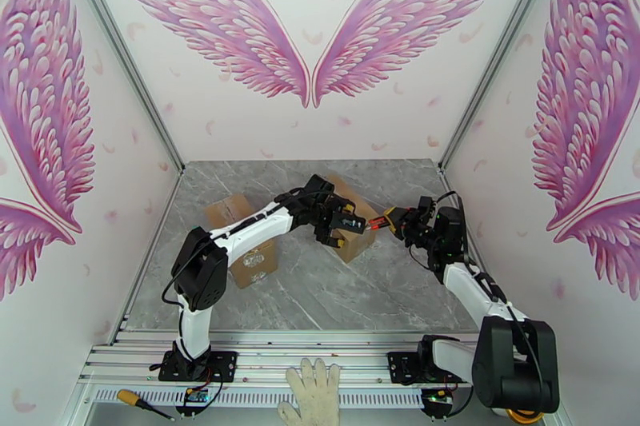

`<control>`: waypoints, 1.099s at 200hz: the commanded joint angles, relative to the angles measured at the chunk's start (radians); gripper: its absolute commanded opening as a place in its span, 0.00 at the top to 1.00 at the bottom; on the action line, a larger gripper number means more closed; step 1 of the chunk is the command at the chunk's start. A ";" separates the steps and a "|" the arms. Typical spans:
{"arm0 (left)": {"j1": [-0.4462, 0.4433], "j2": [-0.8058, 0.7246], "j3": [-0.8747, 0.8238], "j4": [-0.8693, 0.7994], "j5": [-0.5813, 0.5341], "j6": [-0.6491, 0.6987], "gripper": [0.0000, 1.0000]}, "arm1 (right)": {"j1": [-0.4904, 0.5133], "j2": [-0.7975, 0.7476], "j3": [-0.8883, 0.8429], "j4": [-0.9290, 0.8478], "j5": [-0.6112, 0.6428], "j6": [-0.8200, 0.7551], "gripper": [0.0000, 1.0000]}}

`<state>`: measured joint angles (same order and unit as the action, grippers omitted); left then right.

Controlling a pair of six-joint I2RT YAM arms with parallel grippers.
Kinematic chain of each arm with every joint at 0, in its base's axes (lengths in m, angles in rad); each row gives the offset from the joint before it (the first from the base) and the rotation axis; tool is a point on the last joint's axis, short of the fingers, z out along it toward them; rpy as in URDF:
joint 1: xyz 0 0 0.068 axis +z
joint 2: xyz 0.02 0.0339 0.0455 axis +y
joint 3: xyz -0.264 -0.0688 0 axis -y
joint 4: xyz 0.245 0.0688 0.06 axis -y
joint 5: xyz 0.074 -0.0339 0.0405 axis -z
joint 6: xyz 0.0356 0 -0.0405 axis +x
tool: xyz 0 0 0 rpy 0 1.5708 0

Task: Unpack the express box

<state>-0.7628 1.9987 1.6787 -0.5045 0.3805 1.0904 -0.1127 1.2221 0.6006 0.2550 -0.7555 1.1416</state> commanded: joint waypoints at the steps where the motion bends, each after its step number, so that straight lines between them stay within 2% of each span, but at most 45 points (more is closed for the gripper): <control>1: -0.050 0.092 0.056 0.190 -0.008 -0.139 0.13 | 0.063 0.012 -0.008 -0.028 -0.200 0.059 1.00; 27: -0.047 0.134 0.114 0.188 -0.090 -0.255 0.18 | 0.064 -0.029 -0.025 -0.030 -0.160 0.080 1.00; 70: -0.038 0.199 0.236 0.078 -0.183 -0.359 0.22 | 0.066 -0.208 -0.105 -0.071 0.006 0.139 1.00; 117: -0.039 0.222 0.299 0.038 -0.212 -0.400 0.22 | 0.080 -0.415 -0.179 -0.155 0.167 0.154 1.00; 175: -0.044 0.224 0.347 -0.019 -0.250 -0.429 0.22 | 0.100 -0.565 -0.174 -0.292 0.321 0.115 1.00; 220: -0.038 0.216 0.382 -0.086 -0.279 -0.452 0.22 | 0.105 -0.599 -0.180 -0.282 0.339 0.122 1.00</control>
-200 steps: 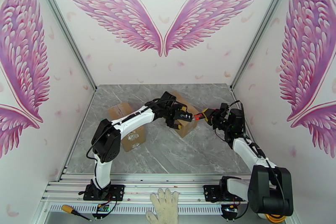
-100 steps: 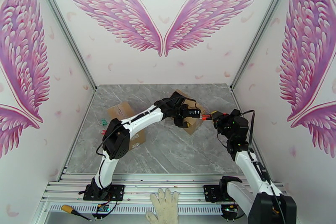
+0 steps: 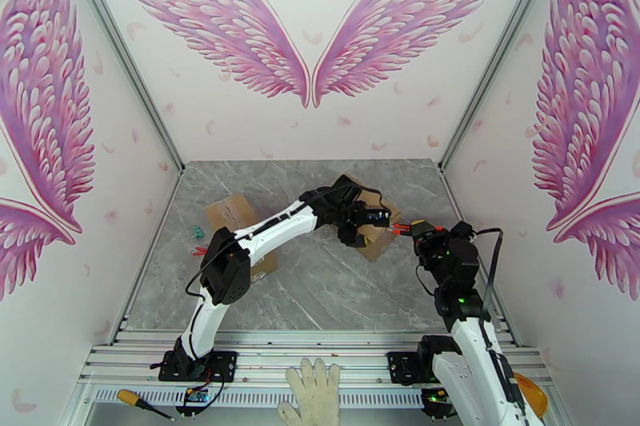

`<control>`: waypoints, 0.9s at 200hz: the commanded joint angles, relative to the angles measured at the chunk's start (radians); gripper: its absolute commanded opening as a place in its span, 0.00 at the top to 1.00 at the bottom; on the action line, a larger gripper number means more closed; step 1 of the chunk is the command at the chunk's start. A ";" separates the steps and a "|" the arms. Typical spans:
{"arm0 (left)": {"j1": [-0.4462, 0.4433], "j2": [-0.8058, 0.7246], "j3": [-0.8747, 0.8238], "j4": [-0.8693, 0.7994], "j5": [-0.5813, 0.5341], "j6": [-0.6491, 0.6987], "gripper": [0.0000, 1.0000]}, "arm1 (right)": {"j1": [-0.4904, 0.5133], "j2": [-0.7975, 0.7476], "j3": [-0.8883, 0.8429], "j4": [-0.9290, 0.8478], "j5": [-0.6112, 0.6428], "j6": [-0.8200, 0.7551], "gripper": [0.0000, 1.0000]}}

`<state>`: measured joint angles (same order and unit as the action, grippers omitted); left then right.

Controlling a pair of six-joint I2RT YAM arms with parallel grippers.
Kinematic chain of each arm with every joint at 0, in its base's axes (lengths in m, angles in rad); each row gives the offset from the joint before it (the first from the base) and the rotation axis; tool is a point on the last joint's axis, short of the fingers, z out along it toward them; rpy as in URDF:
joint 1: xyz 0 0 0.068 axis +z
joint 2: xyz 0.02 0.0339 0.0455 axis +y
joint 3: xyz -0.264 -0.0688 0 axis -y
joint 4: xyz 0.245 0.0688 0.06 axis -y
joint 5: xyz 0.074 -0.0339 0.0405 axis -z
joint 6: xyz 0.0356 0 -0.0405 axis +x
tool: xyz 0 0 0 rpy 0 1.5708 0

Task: Unpack the express box

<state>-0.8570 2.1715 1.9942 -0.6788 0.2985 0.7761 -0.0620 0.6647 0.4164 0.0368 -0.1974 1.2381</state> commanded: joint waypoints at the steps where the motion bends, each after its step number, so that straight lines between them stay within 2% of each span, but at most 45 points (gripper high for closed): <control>1: 0.057 0.044 0.067 0.087 -0.199 -0.138 0.22 | 0.054 -0.043 0.004 -0.063 -0.219 0.026 1.00; 47: 0.064 0.040 0.069 0.036 -0.220 -0.146 0.22 | 0.054 -0.083 0.012 -0.051 -0.209 0.018 1.00; 84: 0.064 0.020 0.043 0.025 -0.227 -0.117 0.22 | 0.053 -0.003 0.052 -0.078 -0.321 0.019 1.00; 112: 0.064 -0.054 -0.078 0.076 -0.216 -0.044 0.20 | 0.038 0.065 0.097 -0.092 -0.404 0.019 1.00; 144: 0.067 -0.107 -0.168 0.075 -0.225 0.032 0.20 | -0.027 0.136 0.155 -0.127 -0.512 -0.009 1.00; 180: 0.078 -0.141 -0.218 0.081 -0.218 0.042 0.20 | -0.092 0.196 0.217 -0.199 -0.625 -0.094 1.00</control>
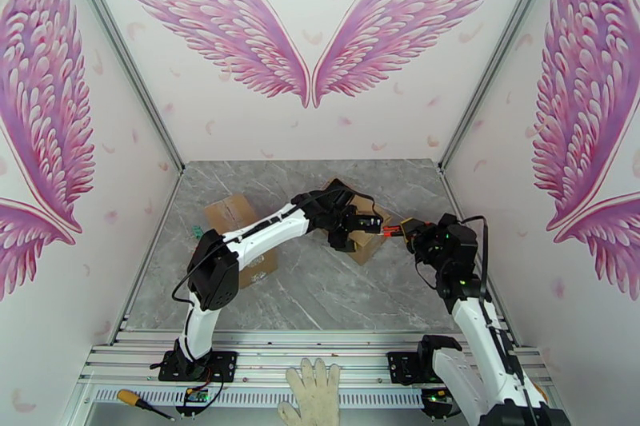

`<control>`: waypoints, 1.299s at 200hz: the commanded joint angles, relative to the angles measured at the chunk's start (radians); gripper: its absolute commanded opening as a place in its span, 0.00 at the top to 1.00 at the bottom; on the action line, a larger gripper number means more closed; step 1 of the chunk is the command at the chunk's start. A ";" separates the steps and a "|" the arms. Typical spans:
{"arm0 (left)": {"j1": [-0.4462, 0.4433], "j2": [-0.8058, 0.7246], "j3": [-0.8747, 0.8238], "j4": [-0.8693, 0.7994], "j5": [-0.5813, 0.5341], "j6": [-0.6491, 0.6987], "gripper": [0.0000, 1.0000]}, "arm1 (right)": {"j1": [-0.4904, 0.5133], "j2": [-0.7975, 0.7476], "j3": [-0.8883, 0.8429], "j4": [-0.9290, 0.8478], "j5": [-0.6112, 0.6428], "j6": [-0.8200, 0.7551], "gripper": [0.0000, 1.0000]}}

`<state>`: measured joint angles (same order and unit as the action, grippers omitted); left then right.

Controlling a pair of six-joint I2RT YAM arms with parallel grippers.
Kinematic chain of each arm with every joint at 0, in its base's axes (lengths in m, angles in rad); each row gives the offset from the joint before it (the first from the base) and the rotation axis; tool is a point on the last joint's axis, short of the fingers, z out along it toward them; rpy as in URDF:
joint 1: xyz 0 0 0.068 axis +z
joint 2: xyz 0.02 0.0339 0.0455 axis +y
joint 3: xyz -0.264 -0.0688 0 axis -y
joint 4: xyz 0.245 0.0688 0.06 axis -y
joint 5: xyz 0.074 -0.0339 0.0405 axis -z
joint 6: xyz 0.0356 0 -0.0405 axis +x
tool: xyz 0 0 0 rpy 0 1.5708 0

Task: Unpack the express box

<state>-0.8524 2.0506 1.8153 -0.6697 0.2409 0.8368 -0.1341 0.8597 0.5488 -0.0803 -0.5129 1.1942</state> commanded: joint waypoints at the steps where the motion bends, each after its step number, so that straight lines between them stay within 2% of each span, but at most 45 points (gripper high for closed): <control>1: 0.073 -0.020 -0.040 0.071 -0.161 -0.019 0.20 | -0.021 0.002 0.086 -0.084 -0.312 -0.051 1.00; 32: 0.075 -0.028 -0.050 0.059 -0.174 -0.004 0.20 | -0.081 0.028 0.121 -0.116 -0.389 -0.098 1.00; 55: 0.078 -0.042 -0.073 0.068 -0.170 0.001 0.20 | -0.120 0.019 0.139 -0.136 -0.401 -0.113 1.00; 135: 0.072 -0.066 -0.090 0.061 -0.140 -0.002 0.21 | -0.141 -0.009 0.141 -0.157 -0.289 -0.141 1.00; 170: 0.056 -0.087 -0.096 0.056 -0.083 -0.014 0.20 | -0.112 -0.022 0.113 -0.029 -0.217 -0.096 1.00; 222: 0.031 -0.167 -0.182 0.132 -0.014 -0.006 0.20 | -0.047 0.032 0.142 0.011 -0.115 -0.124 1.00; 260: 0.024 -0.204 -0.215 0.160 -0.008 -0.006 0.20 | 0.007 0.084 0.182 -0.001 -0.053 -0.169 1.00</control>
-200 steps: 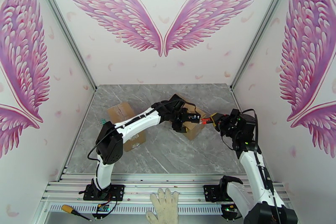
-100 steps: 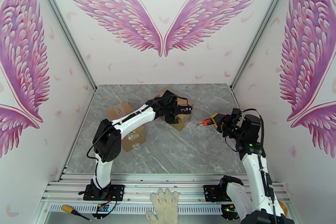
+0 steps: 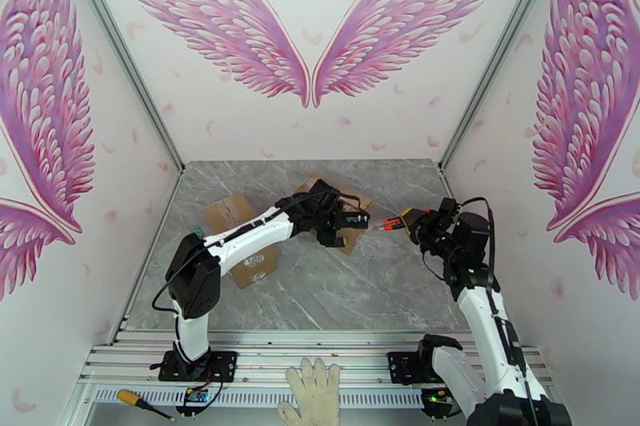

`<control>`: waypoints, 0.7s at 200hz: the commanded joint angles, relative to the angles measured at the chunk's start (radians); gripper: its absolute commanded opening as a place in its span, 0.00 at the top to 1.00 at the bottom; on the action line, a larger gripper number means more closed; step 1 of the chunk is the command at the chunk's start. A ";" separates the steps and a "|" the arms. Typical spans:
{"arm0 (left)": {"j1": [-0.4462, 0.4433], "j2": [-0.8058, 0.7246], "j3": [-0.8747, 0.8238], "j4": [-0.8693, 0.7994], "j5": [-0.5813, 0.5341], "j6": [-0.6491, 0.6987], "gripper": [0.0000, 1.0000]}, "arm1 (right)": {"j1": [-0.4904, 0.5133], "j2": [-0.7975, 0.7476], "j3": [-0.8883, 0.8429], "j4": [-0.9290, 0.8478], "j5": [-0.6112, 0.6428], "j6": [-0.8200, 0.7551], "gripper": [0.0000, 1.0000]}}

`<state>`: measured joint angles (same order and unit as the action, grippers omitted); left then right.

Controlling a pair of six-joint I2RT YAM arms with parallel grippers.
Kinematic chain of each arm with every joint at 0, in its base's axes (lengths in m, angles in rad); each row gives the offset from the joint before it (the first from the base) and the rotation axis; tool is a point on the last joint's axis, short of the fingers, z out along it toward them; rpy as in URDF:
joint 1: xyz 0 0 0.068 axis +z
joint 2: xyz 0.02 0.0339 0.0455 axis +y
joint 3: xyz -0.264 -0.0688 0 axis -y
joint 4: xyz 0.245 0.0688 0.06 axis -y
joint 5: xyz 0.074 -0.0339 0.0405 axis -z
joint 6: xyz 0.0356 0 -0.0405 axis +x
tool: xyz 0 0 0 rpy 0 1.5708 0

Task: Unpack the express box

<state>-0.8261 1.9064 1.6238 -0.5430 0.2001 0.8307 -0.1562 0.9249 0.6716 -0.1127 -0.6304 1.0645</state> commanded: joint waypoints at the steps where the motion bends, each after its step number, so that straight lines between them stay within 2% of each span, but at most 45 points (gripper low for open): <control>1: -0.002 -0.061 -0.025 0.035 0.033 0.000 0.20 | 0.031 0.020 0.059 0.032 0.067 -0.039 1.00; 30: -0.004 -0.078 -0.054 0.073 0.021 0.001 0.19 | 0.035 0.052 0.044 0.088 0.094 -0.018 1.00; 67: 0.016 -0.095 -0.030 0.091 0.006 -0.095 0.15 | 0.035 0.091 0.058 0.112 0.132 -0.037 1.00; 109: 0.116 -0.132 0.025 0.139 0.032 -0.390 0.07 | 0.080 0.101 0.127 -0.071 0.249 -0.202 1.00; 140: 0.220 -0.068 0.168 0.051 -0.050 -0.680 0.07 | 0.178 0.098 0.154 -0.194 0.422 -0.310 1.00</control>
<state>-0.6746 1.8259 1.6699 -0.4419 0.2070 0.4377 -0.0456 1.0294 0.7776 -0.1719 -0.3809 0.8856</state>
